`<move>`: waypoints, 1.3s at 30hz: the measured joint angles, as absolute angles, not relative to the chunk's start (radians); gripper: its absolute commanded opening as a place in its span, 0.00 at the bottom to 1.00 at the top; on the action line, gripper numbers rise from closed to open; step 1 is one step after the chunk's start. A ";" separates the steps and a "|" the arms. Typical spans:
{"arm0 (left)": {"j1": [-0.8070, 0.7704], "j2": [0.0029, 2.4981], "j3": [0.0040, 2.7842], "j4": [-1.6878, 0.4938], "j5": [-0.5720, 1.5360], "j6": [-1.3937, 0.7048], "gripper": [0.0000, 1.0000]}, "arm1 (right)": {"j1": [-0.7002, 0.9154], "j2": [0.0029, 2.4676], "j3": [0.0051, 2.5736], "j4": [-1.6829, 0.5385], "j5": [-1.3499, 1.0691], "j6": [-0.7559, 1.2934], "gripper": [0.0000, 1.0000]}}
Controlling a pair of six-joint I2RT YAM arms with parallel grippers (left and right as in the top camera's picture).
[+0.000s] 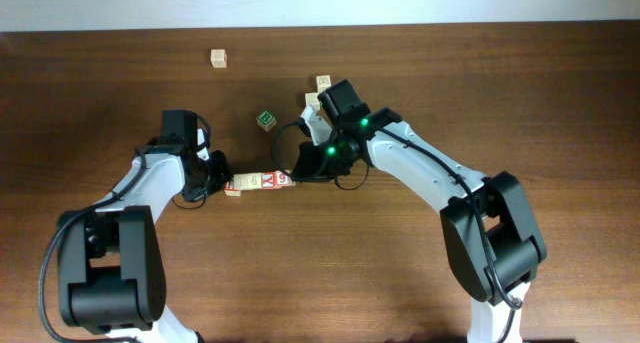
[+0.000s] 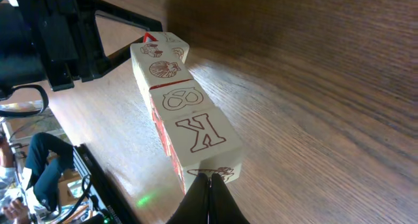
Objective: Rotate 5 blocks
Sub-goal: 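Rotate the held row upright, lifting its right end with the right gripper, then stand the row vertically on the table as a stack, holding with both grippers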
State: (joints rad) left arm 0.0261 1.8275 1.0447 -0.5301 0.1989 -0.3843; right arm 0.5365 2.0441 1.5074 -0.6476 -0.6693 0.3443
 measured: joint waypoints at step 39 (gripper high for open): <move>0.000 1.827 1.049 -0.491 0.474 -0.433 0.00 | 0.626 2.030 1.638 -0.666 -0.833 0.326 0.04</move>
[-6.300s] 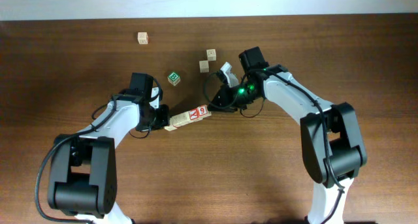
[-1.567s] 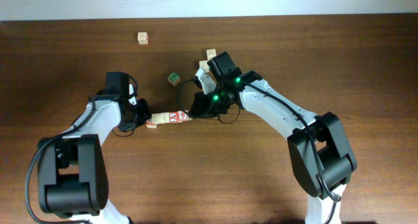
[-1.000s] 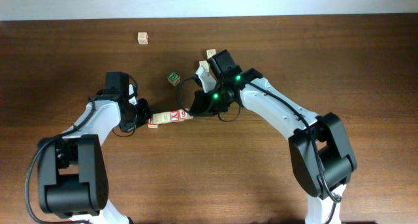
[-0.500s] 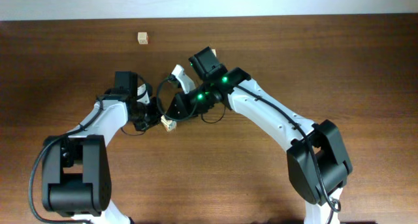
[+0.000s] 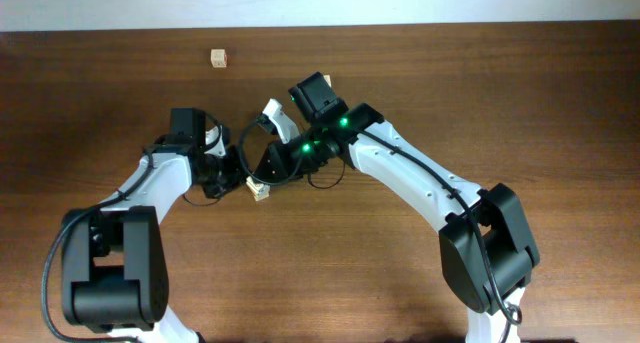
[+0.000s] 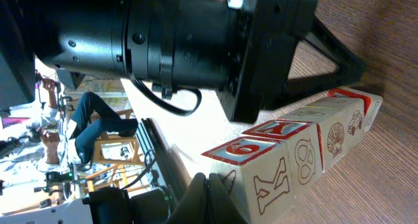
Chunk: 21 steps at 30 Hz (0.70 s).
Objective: Rotate 5 blocks
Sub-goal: 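Stand the row vertically on the table as a stack, holding with both grippers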
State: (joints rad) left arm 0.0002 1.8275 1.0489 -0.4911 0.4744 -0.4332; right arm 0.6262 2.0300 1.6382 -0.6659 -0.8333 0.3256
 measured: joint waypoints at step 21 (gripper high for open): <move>0.089 1.827 1.049 -0.416 0.302 -0.435 0.01 | 0.632 2.030 1.643 -0.572 -0.748 0.314 0.05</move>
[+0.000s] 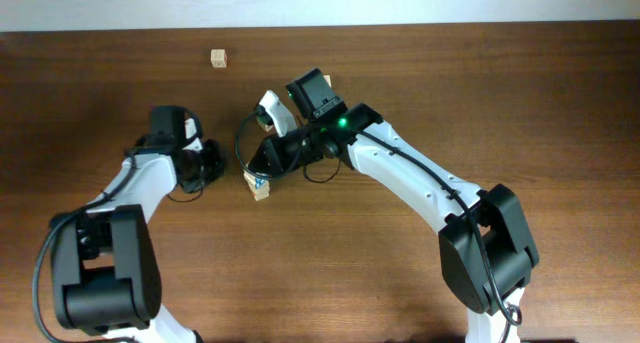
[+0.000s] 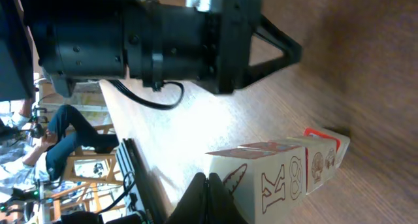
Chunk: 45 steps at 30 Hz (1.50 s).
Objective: Rotate 5 blocks
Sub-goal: 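Stand the row vertically on the table as a stack, holding with both grippers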
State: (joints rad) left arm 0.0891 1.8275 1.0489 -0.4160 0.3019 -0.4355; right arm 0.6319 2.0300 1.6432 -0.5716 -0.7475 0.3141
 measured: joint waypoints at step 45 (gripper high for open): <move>0.139 1.827 1.049 -0.403 0.298 -0.436 0.02 | 0.632 2.036 1.686 -0.632 -0.746 0.314 0.15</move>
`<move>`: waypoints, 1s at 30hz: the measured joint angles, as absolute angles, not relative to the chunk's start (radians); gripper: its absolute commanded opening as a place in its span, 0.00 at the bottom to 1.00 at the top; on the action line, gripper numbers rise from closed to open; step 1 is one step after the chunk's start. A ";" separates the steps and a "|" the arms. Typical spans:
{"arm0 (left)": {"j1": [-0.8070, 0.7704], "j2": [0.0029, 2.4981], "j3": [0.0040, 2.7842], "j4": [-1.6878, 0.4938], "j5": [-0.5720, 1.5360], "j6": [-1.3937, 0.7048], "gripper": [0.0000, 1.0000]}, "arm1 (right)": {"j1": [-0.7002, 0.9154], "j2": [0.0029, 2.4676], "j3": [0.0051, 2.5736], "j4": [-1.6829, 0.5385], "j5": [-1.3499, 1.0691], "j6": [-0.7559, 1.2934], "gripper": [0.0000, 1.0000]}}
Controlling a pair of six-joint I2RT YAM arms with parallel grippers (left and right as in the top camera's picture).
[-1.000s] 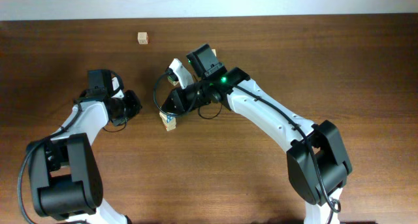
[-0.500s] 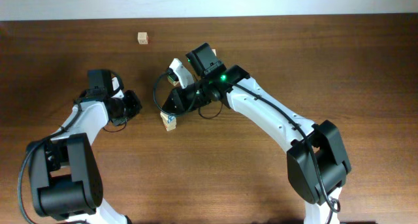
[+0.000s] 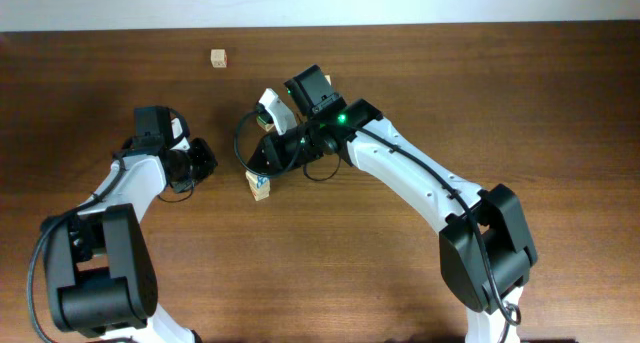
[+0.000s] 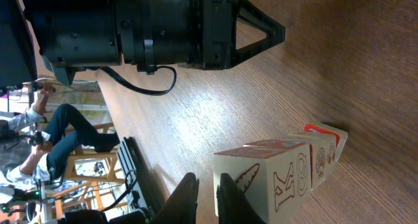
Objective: Rotate 5 blocks
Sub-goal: 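Stand the row vertically on the table as a stack, holding with both grippers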
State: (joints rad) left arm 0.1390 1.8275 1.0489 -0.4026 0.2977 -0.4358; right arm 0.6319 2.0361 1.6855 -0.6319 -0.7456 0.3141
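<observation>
A row of several wooden letter blocks lies end to end on the table, its near block showing a K and a feather drawing. From overhead only one end of the row shows below my right arm. My right gripper is at the row's near end, its fingers slightly apart with nothing between them; one finger lies beside the end face. My left gripper sits clear of the row's far end, its fingers meeting in a point. From overhead my left gripper is to the left of the row.
A single loose block lies at the far left of the brown wooden table. My right arm stretches across the middle and covers whatever lies under it.
My right fingers were pressed together and now stand slightly apart at the row's end. My left gripper has moved a little further left, away from the row. The row has not shifted.
First the row lay left to right, my left tip at one end and my shut right gripper at the other. Then the row stood turned, pointing near to far under my right arm. Later my left gripper was drawn back left, and now my right has opened.
</observation>
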 measured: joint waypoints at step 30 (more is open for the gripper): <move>0.139 1.827 1.049 -0.403 0.298 -0.436 0.02 | 0.632 2.068 1.750 -0.701 -0.780 0.318 0.16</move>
State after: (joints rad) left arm 0.1390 1.8275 1.0489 -0.4026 0.2977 -0.4358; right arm 0.6319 2.0678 1.7500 -0.7010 -0.7795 0.3176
